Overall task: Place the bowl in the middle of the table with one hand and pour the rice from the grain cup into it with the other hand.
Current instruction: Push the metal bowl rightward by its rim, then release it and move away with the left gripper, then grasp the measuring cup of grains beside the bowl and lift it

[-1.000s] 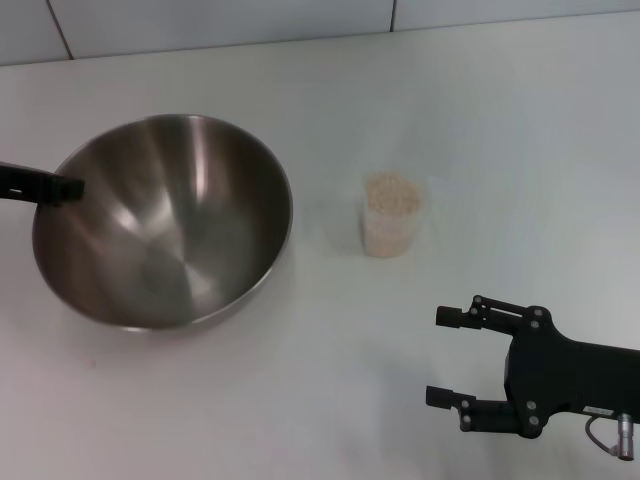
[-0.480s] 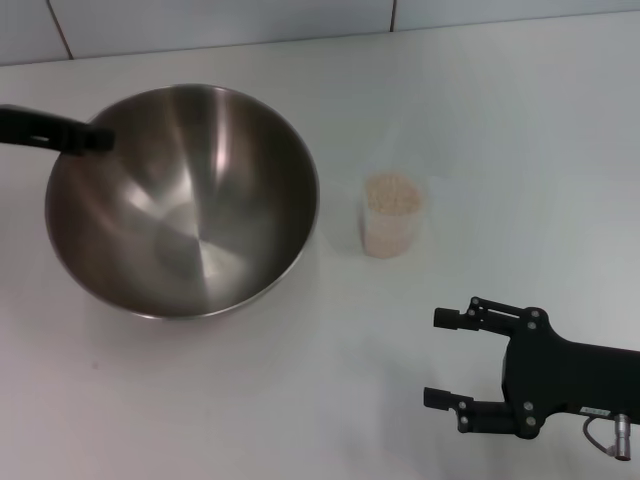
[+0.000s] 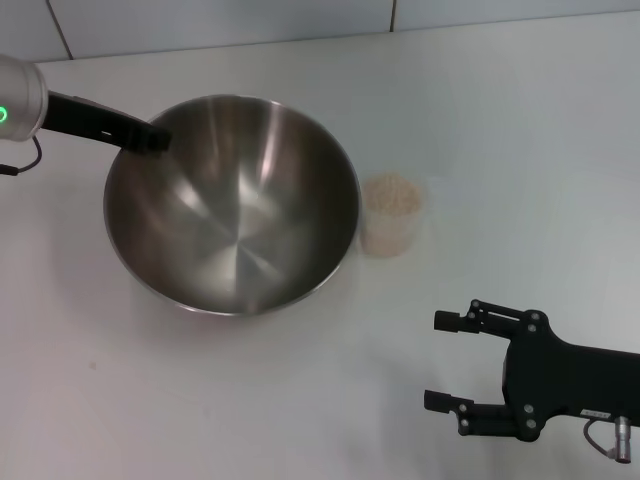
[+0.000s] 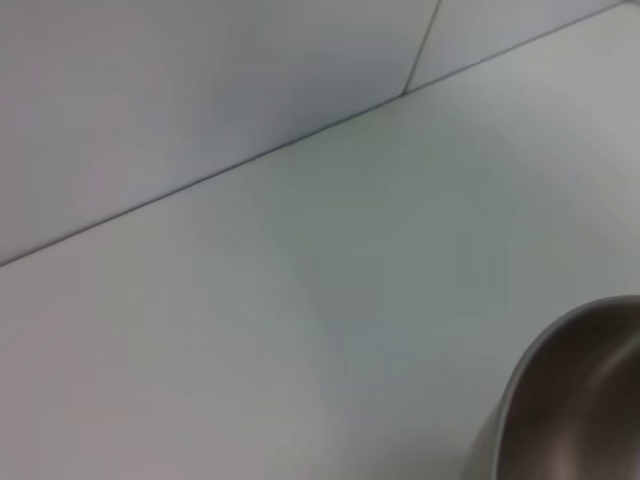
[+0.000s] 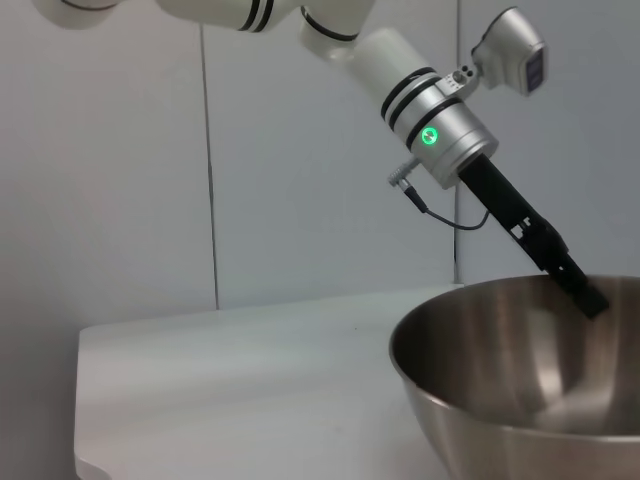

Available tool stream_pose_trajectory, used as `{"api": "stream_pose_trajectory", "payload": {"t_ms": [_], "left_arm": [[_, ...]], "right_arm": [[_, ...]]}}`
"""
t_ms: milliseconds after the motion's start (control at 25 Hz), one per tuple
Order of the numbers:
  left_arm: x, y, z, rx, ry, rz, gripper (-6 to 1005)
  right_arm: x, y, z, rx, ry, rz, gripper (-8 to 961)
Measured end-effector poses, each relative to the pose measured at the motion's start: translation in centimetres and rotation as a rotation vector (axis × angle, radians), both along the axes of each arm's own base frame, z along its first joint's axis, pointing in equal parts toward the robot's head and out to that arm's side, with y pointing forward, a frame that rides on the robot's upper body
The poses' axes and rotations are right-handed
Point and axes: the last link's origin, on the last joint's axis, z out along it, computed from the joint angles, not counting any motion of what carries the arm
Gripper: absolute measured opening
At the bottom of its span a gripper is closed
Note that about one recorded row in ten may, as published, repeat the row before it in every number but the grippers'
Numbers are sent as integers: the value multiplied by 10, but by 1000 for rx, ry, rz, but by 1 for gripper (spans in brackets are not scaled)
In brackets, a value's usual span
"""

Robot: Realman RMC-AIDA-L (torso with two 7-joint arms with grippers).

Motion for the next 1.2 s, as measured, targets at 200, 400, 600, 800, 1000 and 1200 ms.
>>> {"api": "stream_pose_trajectory", "payload": {"t_ms": [200,400,600,800,1000,1200], "left_arm": [[-2,0,-3,9,13,-3,42],[-1,-1,-4,25,21,-24,60],[2,-2,7,47,33,-92,139],[8,-19,38,113,-39,-261,232],[-1,-70,62,154,-179,-502,405],[-21,-110,68,82,-178,-545,709]], "right_arm": [[0,0,-1,-1,0,-1,775],[0,0,-1,-1,1,-1,775],[0,0,-1,-1,1,-1,775],[0,2,-1,19,13,-26,775],[7,12,0,112,26,-133,774],[31,34,3,295,39,-401,774]]}}
